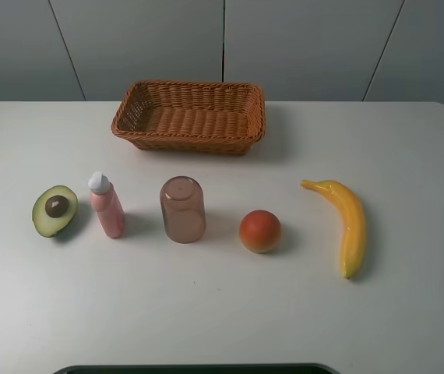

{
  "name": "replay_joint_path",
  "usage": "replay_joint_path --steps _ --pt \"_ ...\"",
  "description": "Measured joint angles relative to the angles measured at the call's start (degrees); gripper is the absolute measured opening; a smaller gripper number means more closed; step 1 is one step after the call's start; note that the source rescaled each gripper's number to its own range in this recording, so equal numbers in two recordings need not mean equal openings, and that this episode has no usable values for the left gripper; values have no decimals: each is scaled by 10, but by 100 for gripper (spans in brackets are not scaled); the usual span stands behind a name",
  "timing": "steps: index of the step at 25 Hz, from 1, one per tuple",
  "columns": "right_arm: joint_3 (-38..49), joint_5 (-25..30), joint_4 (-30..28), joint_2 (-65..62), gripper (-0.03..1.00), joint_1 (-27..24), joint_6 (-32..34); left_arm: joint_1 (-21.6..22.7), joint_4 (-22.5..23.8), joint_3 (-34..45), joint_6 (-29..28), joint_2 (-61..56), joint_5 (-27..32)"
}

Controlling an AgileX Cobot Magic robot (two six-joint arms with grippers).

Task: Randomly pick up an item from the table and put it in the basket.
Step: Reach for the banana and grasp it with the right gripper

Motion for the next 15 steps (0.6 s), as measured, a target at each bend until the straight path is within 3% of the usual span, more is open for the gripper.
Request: replay_joint_path --steps 15 --pt "0 0 0 0 94 0 0 0 0 0 0 0 0"
